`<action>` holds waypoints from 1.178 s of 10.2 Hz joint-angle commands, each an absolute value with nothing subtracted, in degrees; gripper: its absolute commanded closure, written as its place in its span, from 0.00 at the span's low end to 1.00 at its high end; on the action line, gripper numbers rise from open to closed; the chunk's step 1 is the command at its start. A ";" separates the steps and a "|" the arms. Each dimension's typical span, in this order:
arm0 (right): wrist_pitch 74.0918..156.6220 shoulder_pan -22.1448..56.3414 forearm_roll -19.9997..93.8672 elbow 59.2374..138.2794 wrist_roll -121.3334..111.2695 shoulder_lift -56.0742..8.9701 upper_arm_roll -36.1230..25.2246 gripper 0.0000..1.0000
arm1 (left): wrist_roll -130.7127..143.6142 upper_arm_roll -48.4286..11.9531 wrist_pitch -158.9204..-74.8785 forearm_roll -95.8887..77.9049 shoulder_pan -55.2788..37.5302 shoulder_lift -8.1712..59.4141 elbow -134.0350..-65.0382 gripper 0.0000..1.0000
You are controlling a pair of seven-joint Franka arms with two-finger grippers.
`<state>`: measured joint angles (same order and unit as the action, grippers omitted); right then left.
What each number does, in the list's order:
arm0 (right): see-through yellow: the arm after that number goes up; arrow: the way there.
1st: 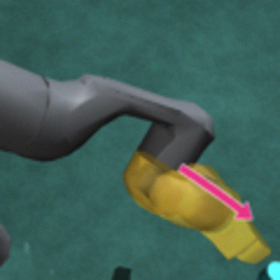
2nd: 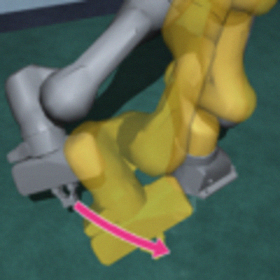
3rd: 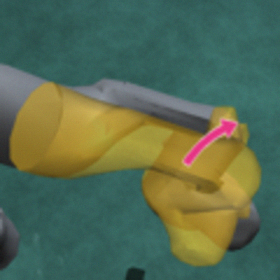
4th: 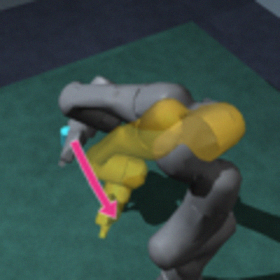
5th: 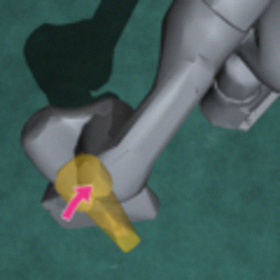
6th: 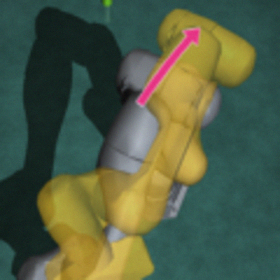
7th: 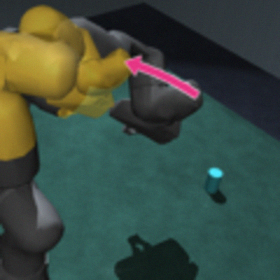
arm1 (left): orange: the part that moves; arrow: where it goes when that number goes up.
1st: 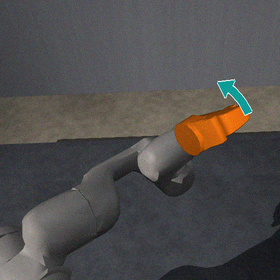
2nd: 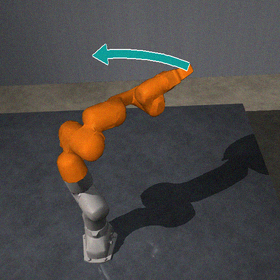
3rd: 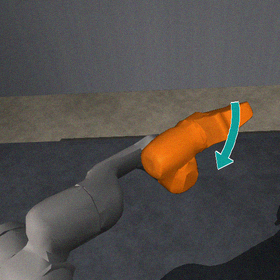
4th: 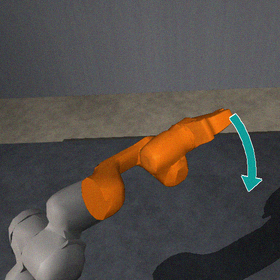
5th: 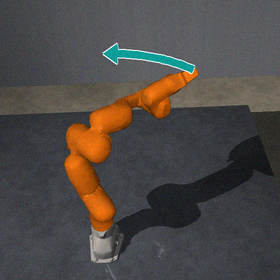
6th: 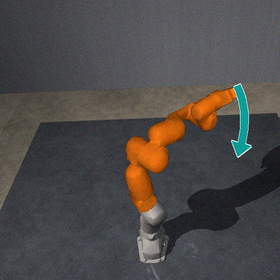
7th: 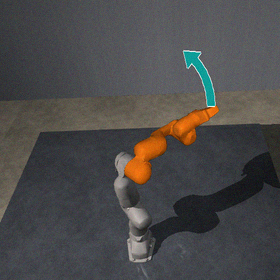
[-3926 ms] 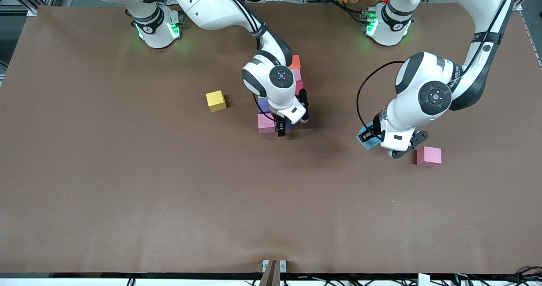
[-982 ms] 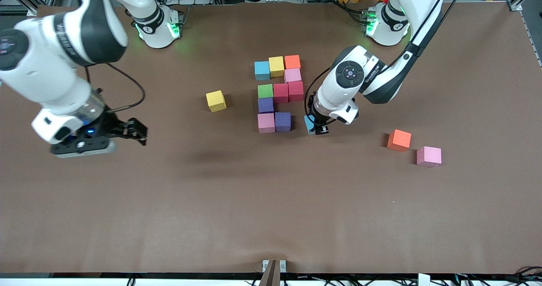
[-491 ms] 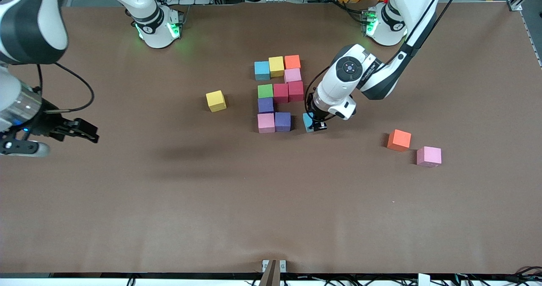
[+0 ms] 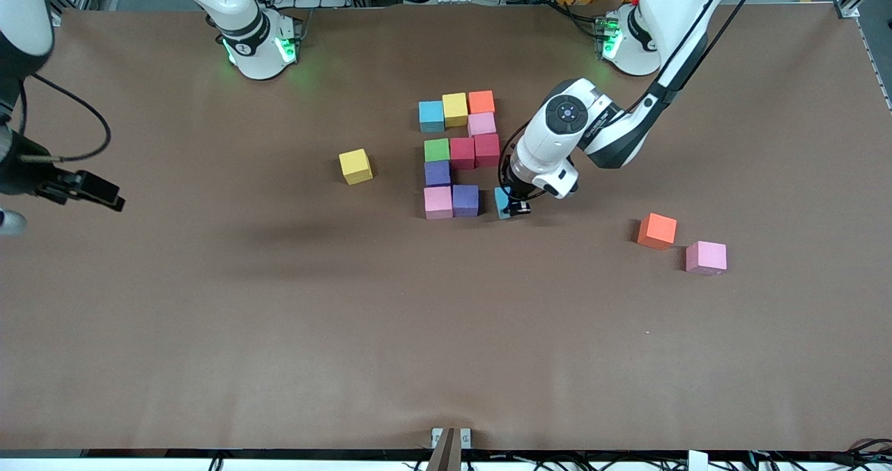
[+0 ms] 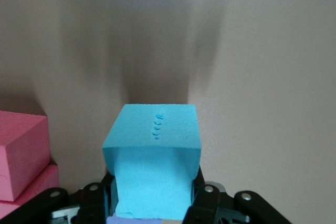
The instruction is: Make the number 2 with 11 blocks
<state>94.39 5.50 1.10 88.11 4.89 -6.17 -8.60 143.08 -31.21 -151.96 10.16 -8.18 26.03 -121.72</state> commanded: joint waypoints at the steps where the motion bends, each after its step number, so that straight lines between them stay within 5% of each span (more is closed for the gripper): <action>1: 94.13 4.31 -0.44 92.98 2.64 -0.80 -7.91 0.00 | 143.53 -31.20 -153.46 11.69 -8.61 27.24 -121.47 0.84; 12: 90.70 3.69 -0.62 89.75 2.73 0.35 -7.82 0.00 | 143.35 -31.20 -156.53 11.78 -11.25 30.15 -121.64 0.81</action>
<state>90.96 5.10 0.24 91.10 3.44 -0.28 -8.71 142.96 -31.24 -155.83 10.16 -11.02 30.03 -121.64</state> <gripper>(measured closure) 0.000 0.467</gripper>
